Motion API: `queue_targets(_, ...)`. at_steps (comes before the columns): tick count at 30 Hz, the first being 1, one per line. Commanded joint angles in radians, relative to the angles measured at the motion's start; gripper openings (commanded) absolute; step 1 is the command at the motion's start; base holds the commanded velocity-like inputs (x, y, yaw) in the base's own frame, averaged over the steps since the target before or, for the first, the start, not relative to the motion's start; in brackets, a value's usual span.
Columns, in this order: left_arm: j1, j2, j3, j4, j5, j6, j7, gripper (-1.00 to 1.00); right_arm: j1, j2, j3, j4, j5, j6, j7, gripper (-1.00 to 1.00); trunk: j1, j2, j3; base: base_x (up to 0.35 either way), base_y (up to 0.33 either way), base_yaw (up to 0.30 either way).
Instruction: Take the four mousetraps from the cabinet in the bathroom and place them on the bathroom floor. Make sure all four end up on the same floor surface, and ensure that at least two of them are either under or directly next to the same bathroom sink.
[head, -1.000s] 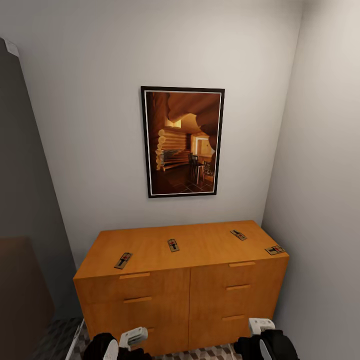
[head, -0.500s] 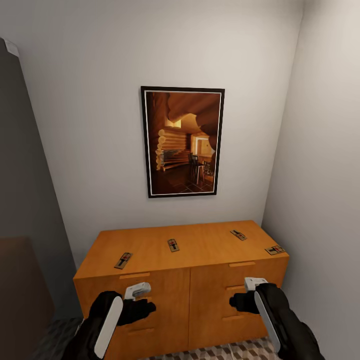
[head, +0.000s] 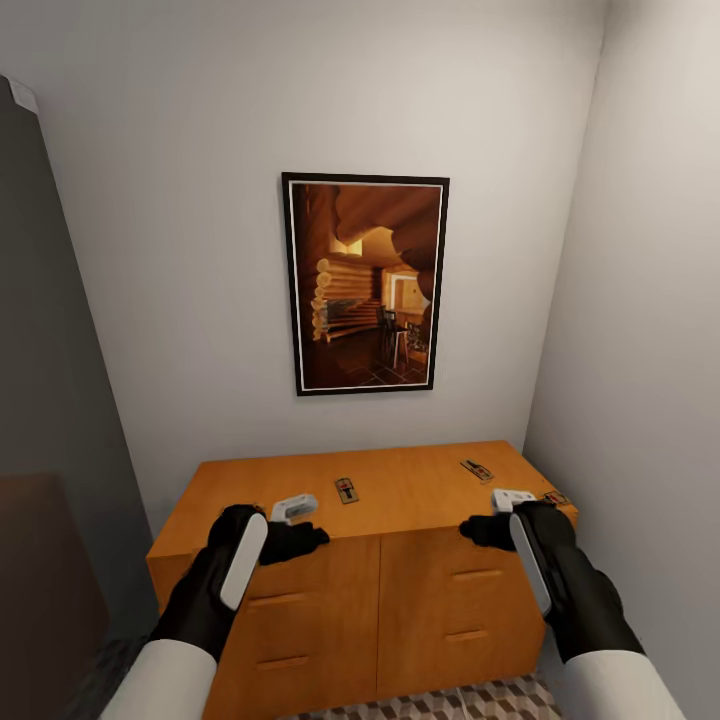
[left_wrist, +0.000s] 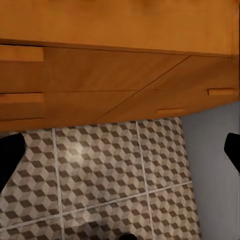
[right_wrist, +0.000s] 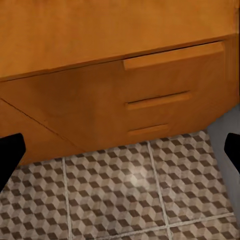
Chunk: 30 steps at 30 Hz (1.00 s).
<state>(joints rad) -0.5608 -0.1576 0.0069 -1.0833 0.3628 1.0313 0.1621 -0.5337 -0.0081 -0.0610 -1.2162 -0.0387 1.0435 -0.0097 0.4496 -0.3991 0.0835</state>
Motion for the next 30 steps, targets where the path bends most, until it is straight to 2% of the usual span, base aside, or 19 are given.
queue_targets(1, -0.019, -0.002, 0.001, 0.012, 0.010, 0.003, 0.010, 1.00, -0.017, 0.000, -0.016, 0.009, -0.004, 0.004, -0.001, 1.00, 0.000, -0.001, -0.001, 0.000, 0.000, 0.000)
queue_targets(3, -0.036, -0.003, 0.001, 0.023, 0.010, 0.004, 0.010, 1.00, -0.033, 0.000, -0.031, 0.020, -0.004, 0.004, -0.002, 1.00, 0.000, -0.001, -0.001, 0.000, 0.000, 0.000)
queue_targets(9, -0.132, -0.006, 0.002, 0.079, 0.011, 0.004, 0.010, 1.00, -0.154, 0.000, -0.083, 0.134, -0.003, 0.004, -0.003, 1.00, 0.000, -0.001, -0.001, 0.000, 0.000, 0.000)
queue_targets(10, -0.132, -0.006, 0.002, 0.079, 0.011, 0.004, 0.010, 1.00, -0.154, 0.000, -0.083, 0.134, -0.003, 0.004, -0.003, 1.00, 0.000, -0.001, -0.001, 0.000, 0.000, 0.000)
queue_targets(14, -0.182, -0.007, 0.002, 0.114, 0.011, 0.004, 0.009, 1.00, -0.242, -0.001, -0.096, 0.233, -0.004, 0.004, -0.004, 1.00, 0.000, -0.001, -0.001, 0.000, 0.000, 0.000)
queue_targets(15, -0.182, -0.007, 0.002, 0.114, 0.011, 0.004, 0.009, 1.00, -0.242, -0.001, -0.096, 0.233, -0.004, 0.004, -0.004, 1.00, 0.000, -0.001, -0.001, 0.000, 0.000, 0.000)
queue_targets(26, -0.277, -0.008, 0.002, 0.165, 0.013, 0.004, 0.008, 1.00, -0.450, -0.015, -0.121, 0.498, -0.005, 0.004, -0.003, 1.00, 0.000, -0.001, -0.001, 0.000, 0.000, 0.000)
queue_targets(30, -0.303, -0.008, 0.002, 0.184, 0.014, 0.004, 0.008, 1.00, -0.496, -0.021, -0.123, 0.557, -0.005, 0.004, -0.003, 1.00, 0.000, -0.001, -0.001, 0.000, 0.000, 0.000)
